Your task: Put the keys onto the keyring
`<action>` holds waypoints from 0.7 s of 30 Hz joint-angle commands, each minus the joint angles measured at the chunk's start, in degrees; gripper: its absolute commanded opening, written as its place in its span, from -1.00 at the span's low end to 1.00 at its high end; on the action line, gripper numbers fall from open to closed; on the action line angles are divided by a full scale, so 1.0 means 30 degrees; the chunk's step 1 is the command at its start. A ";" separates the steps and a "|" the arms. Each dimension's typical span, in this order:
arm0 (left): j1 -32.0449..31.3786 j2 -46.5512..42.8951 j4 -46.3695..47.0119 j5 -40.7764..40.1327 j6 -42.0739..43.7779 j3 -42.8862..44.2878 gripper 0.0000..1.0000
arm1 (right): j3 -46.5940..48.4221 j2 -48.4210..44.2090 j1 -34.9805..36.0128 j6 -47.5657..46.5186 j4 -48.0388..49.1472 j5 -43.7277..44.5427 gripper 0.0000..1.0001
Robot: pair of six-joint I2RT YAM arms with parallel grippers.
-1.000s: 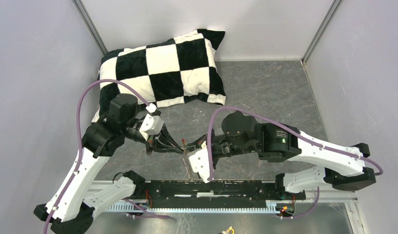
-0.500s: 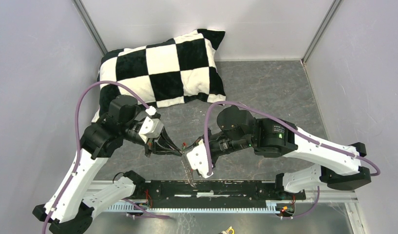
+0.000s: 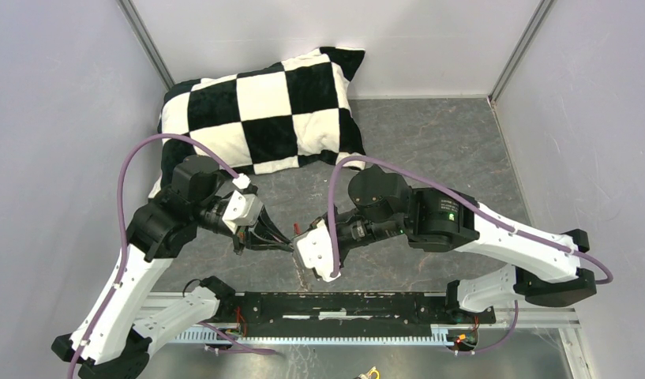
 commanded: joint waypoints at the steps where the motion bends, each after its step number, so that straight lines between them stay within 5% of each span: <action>1: 0.0006 0.0067 0.1080 -0.0600 0.0112 0.0140 -0.96 | 0.0998 0.0627 0.0103 0.0246 0.1862 -0.1551 -0.99; 17: -0.0009 0.0040 0.1034 -0.0177 0.0401 0.0561 -0.96 | -0.0142 0.0732 -0.0627 0.1795 0.2596 0.0537 -0.99; 21: -0.0004 -0.0018 0.1006 -0.0208 0.0551 0.0680 -0.96 | -0.0425 0.0874 -0.0658 0.2319 0.2963 0.0562 -0.83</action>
